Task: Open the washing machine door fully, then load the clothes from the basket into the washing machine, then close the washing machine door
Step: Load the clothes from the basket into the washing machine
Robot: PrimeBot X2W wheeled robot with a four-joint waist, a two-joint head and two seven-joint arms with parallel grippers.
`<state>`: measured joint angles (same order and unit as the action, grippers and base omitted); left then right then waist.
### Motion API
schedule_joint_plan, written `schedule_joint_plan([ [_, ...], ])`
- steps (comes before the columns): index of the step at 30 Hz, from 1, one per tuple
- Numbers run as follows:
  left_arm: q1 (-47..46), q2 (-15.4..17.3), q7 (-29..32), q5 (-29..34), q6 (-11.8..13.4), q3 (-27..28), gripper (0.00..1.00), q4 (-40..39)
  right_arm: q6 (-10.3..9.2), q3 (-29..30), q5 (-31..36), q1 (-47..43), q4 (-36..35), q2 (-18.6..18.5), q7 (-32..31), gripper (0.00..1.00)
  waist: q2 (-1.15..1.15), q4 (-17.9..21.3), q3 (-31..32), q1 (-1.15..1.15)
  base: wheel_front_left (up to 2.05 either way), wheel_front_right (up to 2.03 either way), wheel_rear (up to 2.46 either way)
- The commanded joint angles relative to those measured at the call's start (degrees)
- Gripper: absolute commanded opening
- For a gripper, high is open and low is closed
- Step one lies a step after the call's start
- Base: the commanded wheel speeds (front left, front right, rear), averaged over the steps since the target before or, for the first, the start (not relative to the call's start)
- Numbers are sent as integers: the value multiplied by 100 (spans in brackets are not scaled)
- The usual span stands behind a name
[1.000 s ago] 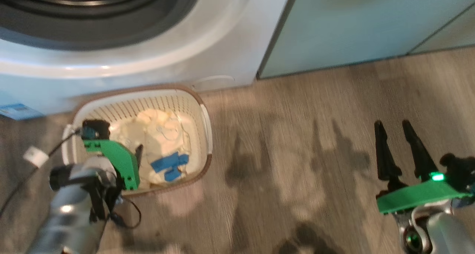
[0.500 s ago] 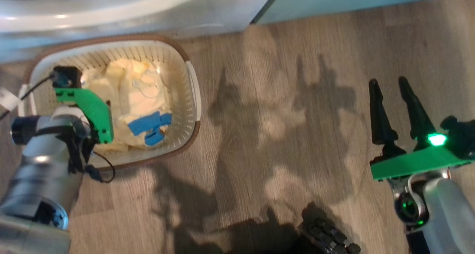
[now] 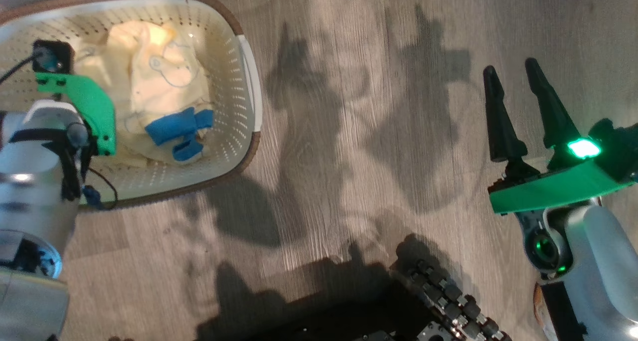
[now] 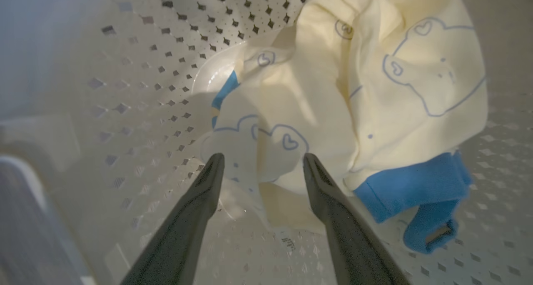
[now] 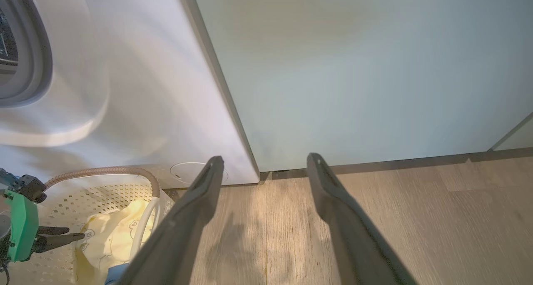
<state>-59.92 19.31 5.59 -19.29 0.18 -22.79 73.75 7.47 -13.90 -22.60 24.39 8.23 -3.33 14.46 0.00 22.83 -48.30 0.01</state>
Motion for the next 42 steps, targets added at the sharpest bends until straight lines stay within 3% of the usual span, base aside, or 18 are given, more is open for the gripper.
schedule_joint_plan([
  [1, -27, 284, 19, 60, 64, 37, 100, -13, 2, -101, -12, -61, -172, 0, 54, 100, 0, 44, -128, -1, 0, 0, 0],
  [21, -353, 549, 156, 233, 246, -306, 100, 17, 2, -252, -112, 80, -165, 44, 54, 100, 0, 266, -537, -1, 0, 0, 0],
  [22, -360, 550, 179, 239, 250, -323, 95, 17, 2, -252, -113, 74, -166, 44, 54, 100, 0, 267, -544, -1, 0, 0, 0],
  [26, -383, 537, 248, 260, 220, -400, 1, 19, 2, -243, -111, 44, -163, 44, 54, 100, 0, 266, -565, -1, 0, 0, 0],
  [42, -162, 318, -229, 67, -145, -475, 0, 20, 2, -220, -169, 58, -70, 45, 54, 100, 0, 228, -211, -1, 0, 0, 0],
])
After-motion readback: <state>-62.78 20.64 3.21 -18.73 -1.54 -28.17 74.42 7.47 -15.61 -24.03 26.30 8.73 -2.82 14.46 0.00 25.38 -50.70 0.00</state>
